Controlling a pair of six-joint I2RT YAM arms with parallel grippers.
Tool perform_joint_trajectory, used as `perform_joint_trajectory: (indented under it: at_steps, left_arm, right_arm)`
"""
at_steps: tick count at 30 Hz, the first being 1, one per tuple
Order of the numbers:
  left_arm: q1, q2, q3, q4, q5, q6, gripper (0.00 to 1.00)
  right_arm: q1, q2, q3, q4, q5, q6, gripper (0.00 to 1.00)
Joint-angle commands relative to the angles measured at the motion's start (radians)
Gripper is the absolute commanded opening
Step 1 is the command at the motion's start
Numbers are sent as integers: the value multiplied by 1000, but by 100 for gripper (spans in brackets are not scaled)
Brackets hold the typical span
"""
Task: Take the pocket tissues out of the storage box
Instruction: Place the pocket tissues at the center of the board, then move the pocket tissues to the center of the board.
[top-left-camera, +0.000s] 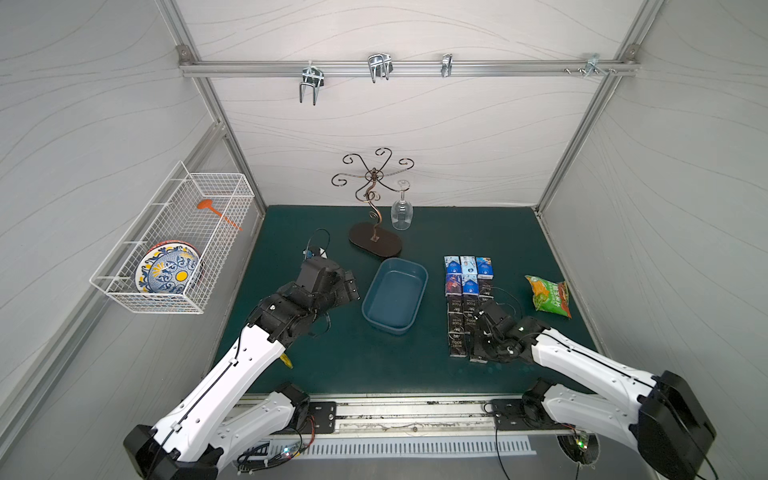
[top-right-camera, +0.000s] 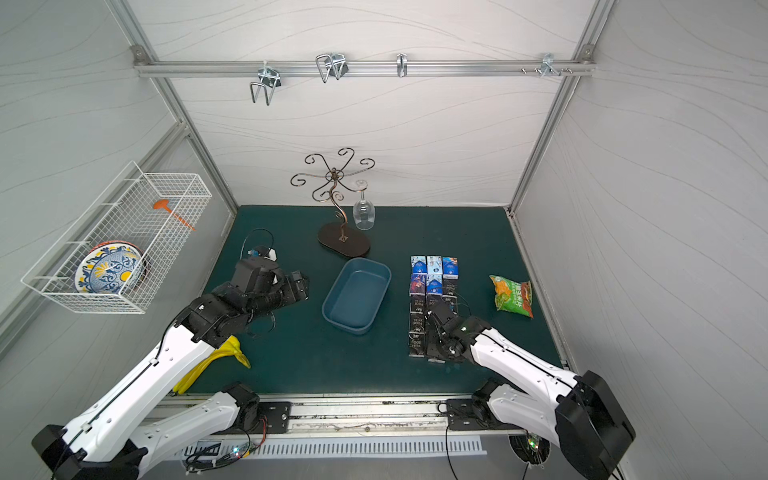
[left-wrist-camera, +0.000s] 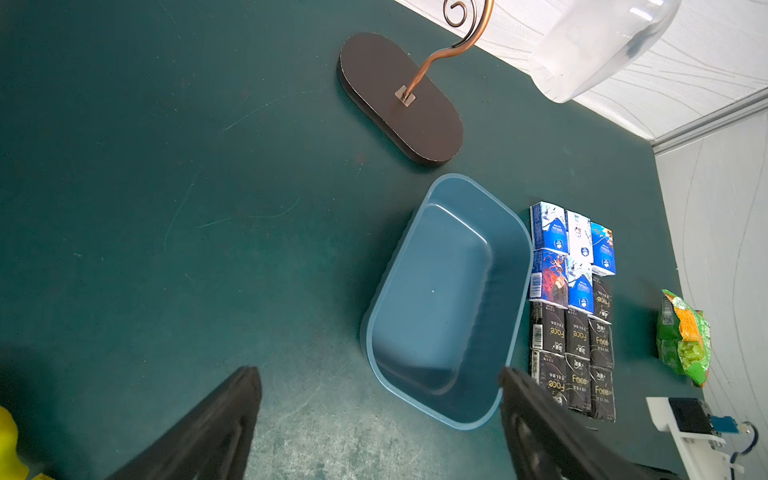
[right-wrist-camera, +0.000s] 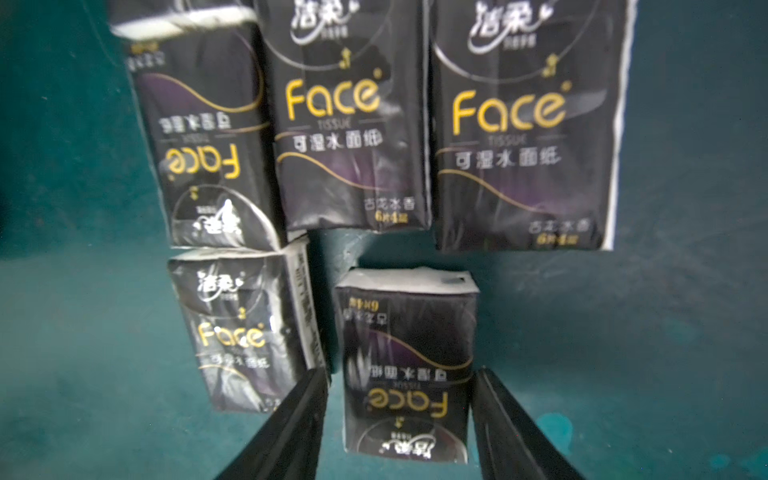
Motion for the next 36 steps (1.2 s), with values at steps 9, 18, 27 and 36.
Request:
perform_joint_trajectory:
  at_steps: [9,18,27,36]
  left_arm:
    - [3,20,33,18,-5,11,93]
    - [3,29,33,22,-7,11,93]
    - [3,32,31,26,3,10,93]
    - [3,30,25,27,-3,14,93]
  right_arm:
    - [-15,-1,10,-51,72,42,49]
    - [-16,-55,27,-86,69,25,53]
    - [-37,-44,58,-128,97,23,55]
    - [-67,-31,-3,-57,62,16,44]
